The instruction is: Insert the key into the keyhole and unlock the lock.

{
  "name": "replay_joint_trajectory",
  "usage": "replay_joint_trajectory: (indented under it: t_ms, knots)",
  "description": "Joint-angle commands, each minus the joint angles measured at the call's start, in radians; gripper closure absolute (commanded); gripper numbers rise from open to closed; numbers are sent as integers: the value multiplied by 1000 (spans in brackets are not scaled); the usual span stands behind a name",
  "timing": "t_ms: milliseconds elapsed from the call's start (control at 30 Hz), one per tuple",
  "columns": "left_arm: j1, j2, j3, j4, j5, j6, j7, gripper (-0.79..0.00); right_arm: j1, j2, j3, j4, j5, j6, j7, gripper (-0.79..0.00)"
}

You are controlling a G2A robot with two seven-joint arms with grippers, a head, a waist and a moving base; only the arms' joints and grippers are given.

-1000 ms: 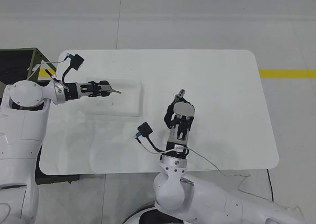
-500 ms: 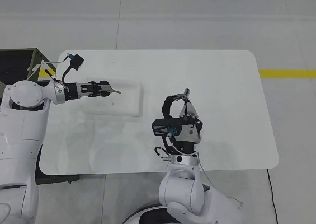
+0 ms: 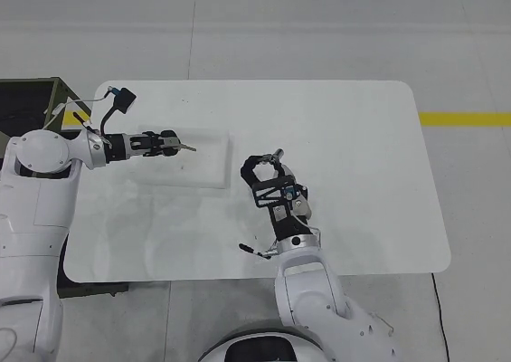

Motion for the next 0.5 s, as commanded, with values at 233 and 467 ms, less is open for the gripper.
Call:
replay_joint_trajectory:
  t_ms: [233,467]
  knots:
    - [0,0,0,0,0,0,0,0,-102,-15,89,-96,521,-163,-132,0]
    - [0,0,0,0,0,0,0,0,-74,-36,275,17,1227,-479,-118,0]
